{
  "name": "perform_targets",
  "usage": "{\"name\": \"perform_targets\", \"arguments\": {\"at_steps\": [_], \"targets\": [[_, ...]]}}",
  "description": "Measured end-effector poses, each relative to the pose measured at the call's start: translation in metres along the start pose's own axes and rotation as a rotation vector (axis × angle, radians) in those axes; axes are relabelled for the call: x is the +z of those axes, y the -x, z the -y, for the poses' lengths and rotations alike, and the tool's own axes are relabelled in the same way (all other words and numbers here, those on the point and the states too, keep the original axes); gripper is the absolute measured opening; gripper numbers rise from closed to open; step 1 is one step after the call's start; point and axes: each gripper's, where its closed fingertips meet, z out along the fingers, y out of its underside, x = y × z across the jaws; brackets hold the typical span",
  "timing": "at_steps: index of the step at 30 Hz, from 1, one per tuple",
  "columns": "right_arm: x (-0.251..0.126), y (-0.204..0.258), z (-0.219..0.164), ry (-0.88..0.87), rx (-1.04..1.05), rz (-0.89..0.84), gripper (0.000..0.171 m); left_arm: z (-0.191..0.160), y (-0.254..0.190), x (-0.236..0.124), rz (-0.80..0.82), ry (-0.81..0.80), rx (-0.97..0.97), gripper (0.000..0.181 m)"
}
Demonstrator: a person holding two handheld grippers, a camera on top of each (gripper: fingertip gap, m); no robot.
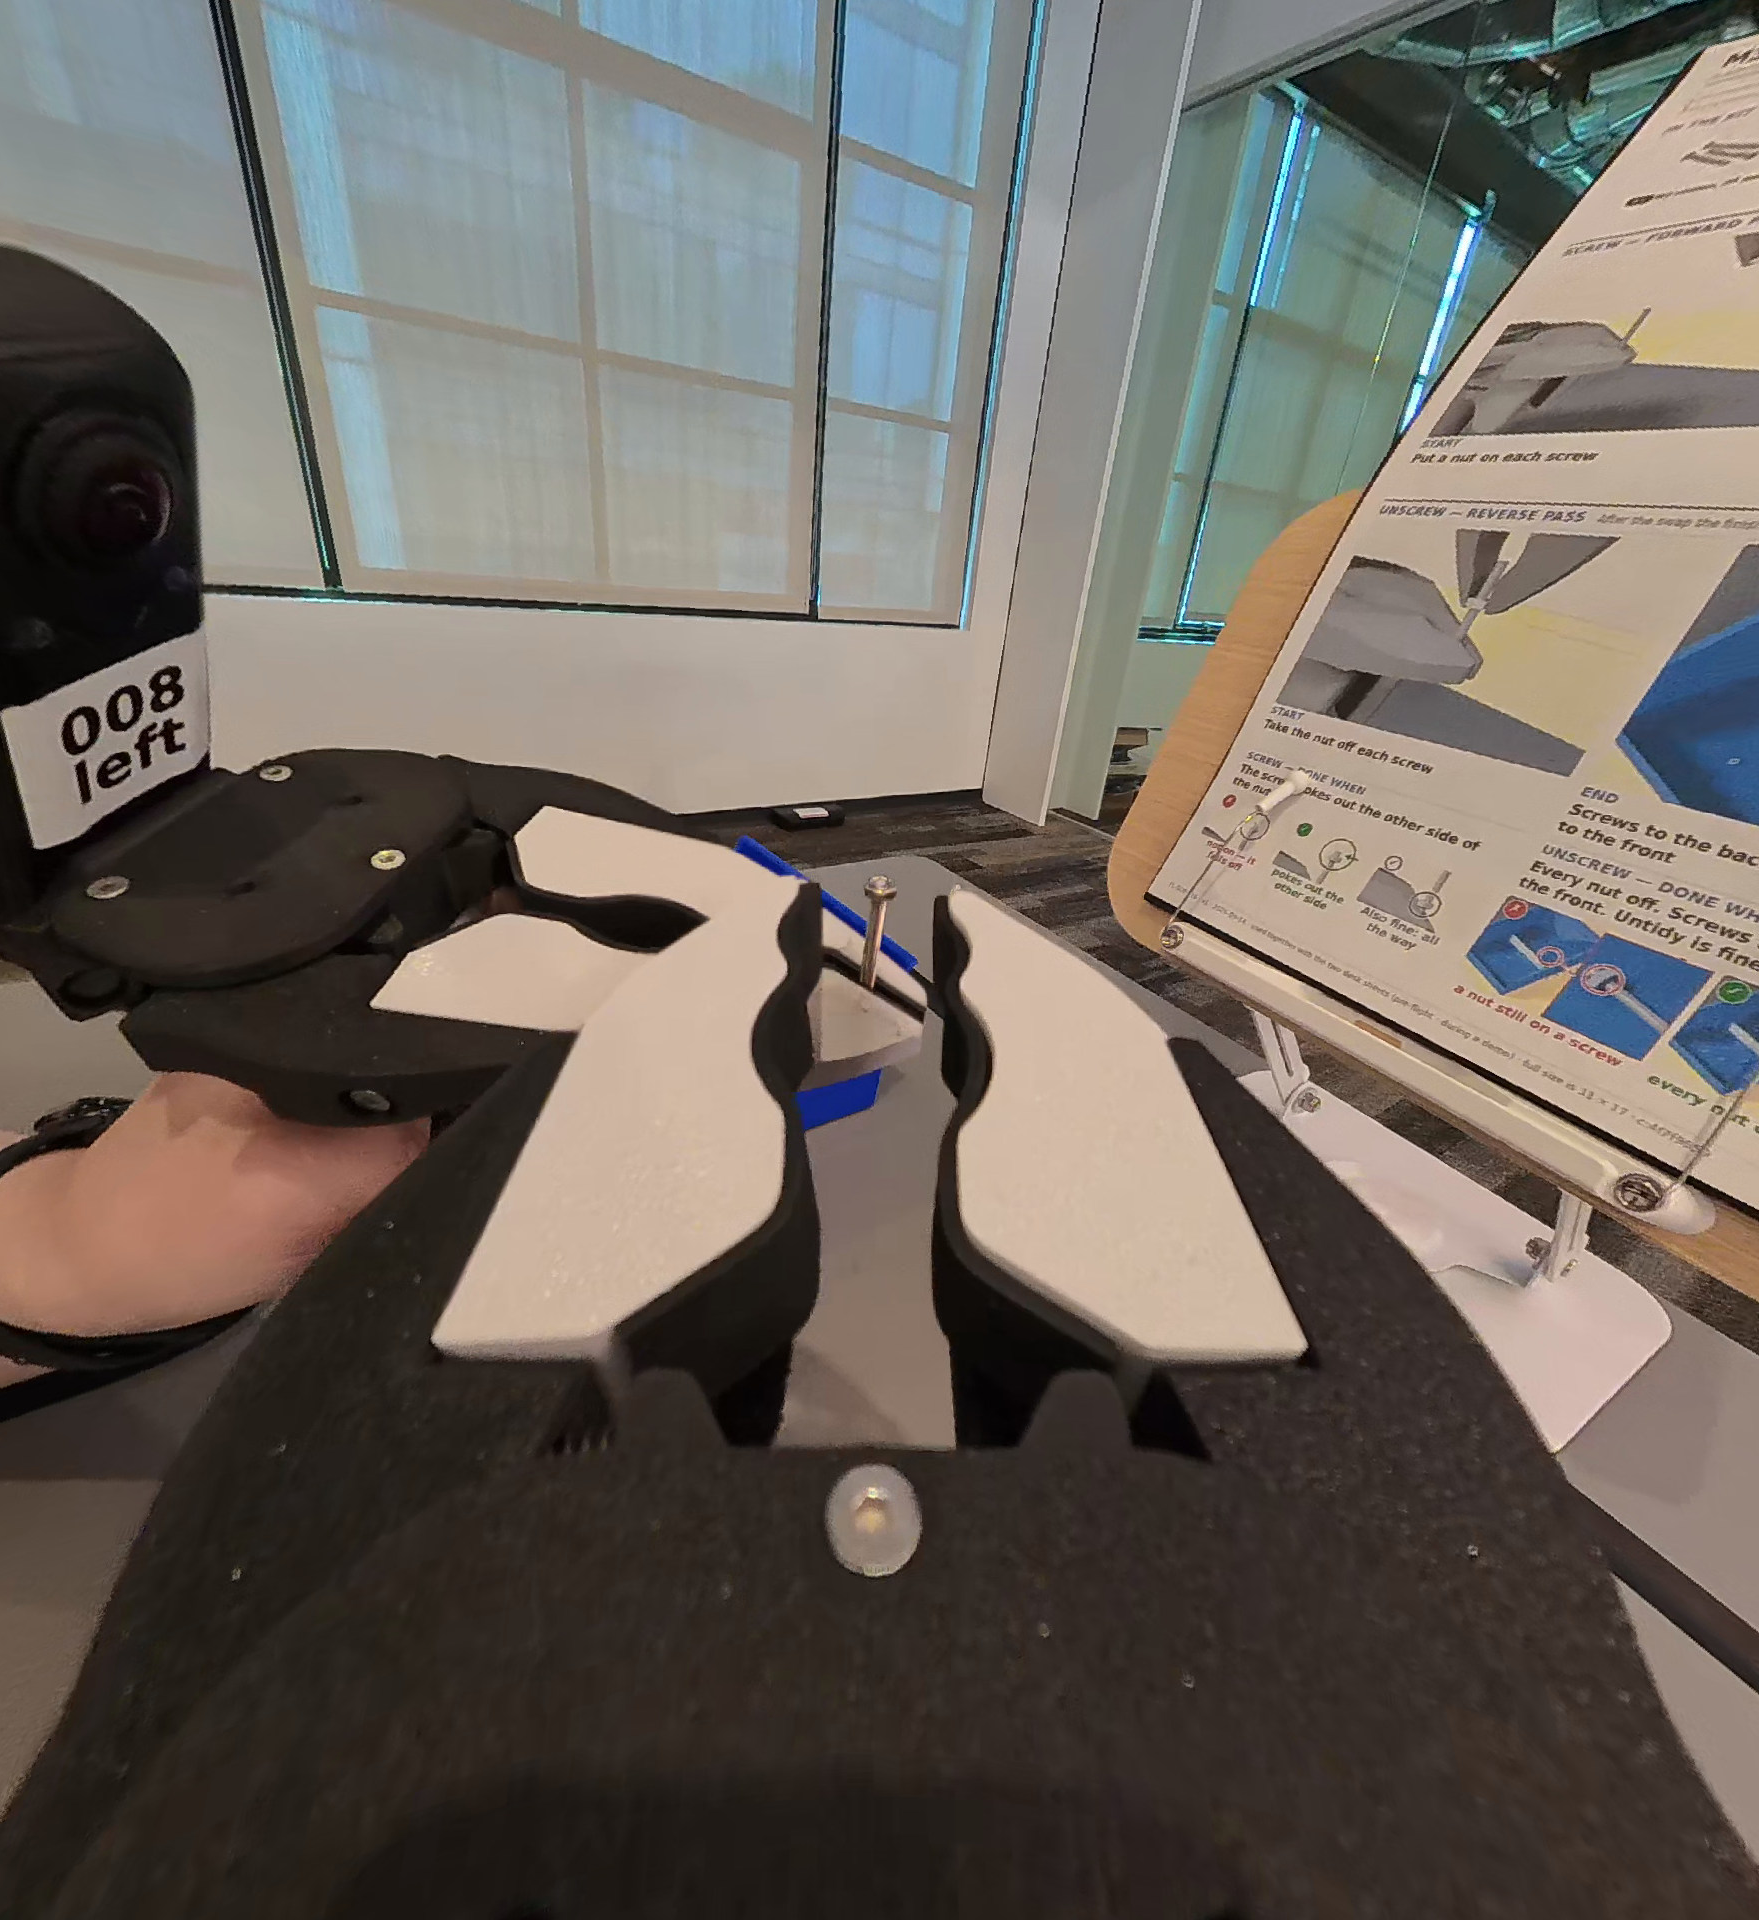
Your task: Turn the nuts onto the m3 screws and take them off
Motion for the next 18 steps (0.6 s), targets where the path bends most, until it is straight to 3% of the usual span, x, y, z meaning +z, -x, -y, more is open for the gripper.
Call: {"name": "perform_targets", "arguments": {"at_steps": [18], "targets": [[-0.0014, 0.0039, 0.0018, 0.015, 0.019, 0.096, 0.005, 0.0004, -0.0071, 0.0, -0.089, 0.007, -0.046, 0.002]]}}
